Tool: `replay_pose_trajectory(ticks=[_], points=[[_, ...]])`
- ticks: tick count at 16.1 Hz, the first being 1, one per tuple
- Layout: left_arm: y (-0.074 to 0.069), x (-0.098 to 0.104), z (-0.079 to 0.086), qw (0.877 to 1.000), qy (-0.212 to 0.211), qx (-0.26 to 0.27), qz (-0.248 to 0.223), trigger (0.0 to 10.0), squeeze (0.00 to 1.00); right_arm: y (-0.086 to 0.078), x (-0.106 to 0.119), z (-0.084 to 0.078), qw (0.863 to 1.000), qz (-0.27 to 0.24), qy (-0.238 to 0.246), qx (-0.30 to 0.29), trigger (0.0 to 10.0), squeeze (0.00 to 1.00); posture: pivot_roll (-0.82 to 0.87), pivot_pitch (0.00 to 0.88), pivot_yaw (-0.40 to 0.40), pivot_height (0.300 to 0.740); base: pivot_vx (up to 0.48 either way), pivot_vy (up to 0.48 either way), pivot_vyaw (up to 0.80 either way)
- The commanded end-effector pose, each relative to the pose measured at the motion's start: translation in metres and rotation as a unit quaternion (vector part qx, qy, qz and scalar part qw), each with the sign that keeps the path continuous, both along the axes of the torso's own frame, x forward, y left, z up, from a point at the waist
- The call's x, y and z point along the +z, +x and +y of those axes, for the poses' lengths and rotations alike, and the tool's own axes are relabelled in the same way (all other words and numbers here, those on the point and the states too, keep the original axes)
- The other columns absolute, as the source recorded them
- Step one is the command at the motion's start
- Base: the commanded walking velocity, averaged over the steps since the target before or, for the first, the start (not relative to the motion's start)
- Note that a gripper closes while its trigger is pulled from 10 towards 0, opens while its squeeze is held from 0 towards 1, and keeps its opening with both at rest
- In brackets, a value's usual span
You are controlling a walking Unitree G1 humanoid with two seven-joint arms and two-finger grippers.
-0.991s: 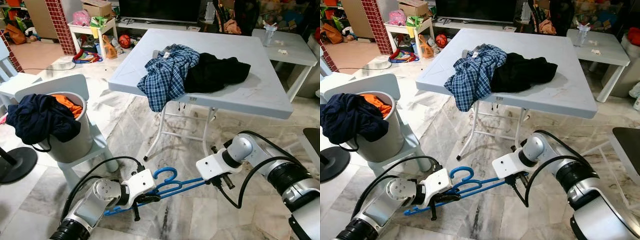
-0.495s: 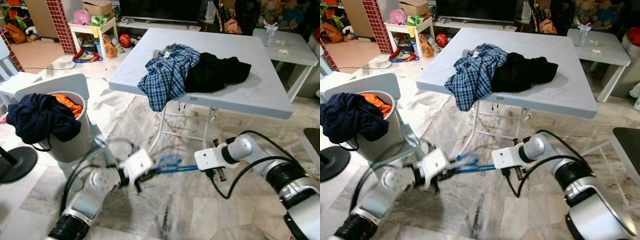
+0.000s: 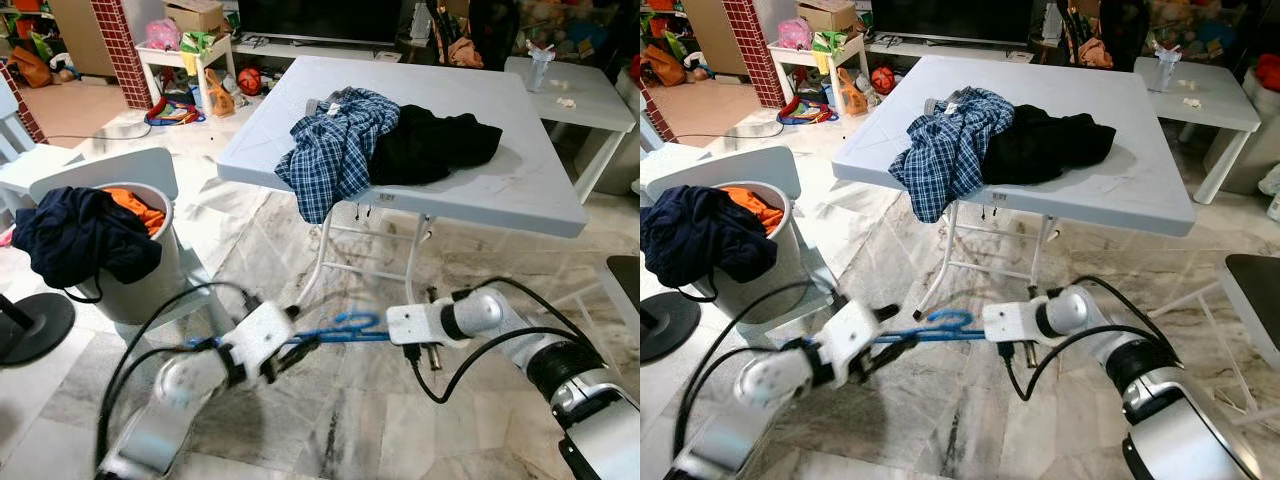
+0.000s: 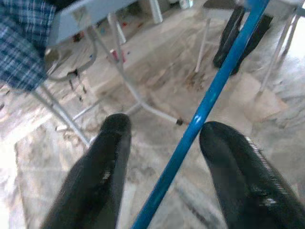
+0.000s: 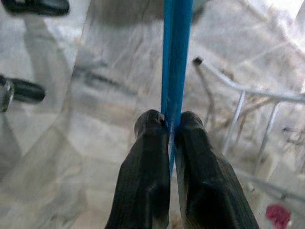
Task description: Hang hanger
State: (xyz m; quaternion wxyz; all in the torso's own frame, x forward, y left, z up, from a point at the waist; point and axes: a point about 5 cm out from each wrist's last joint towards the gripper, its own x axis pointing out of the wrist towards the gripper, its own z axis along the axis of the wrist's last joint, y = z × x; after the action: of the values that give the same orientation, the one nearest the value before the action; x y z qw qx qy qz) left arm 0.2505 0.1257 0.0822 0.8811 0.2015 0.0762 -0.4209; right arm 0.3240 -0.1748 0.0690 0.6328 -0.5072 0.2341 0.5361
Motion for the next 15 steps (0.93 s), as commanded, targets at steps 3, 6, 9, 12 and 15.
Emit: replay_pose_trajectory(ticks=[3,6,9,12,15], points=[[0.004,0.0,0.009,1.0,0.015,0.023,-0.015,10.0,1.0,0.004,0.004,-0.009,1.0,-0.017,0.0,-0.026,0.0,0.0,-0.06,0.0,-0.034,0.74,0.0,0.0,0.0],[0.007,0.003,0.015,0.998,0.011,0.053,-0.037,10.0,1.0,0.007,0.005,-0.016,0.998,-0.025,-0.002,-0.051,0.0,0.0,-0.07,0.0,-0.034,0.74,0.0,0.0,0.0],[0.005,0.014,0.01,0.995,-0.05,0.071,-0.045,10.0,1.0,0.012,0.004,-0.02,0.993,-0.039,0.012,-0.109,0.0,0.0,-0.06,0.0,-0.034,0.74,0.0,0.0,0.0],[-0.001,0.011,0.013,0.991,-0.067,0.107,-0.052,10.0,1.0,0.017,0.005,-0.014,0.977,-0.031,0.091,-0.192,0.0,0.0,-0.06,0.0,-0.034,0.74,0.0,0.0,0.0],[0.002,0.015,0.028,0.967,-0.089,0.22,-0.095,10.0,1.0,0.018,0.0,-0.008,0.922,-0.019,0.216,-0.32,0.0,0.0,-0.06,0.0,-0.039,0.74,0.0,0.0,0.0]])
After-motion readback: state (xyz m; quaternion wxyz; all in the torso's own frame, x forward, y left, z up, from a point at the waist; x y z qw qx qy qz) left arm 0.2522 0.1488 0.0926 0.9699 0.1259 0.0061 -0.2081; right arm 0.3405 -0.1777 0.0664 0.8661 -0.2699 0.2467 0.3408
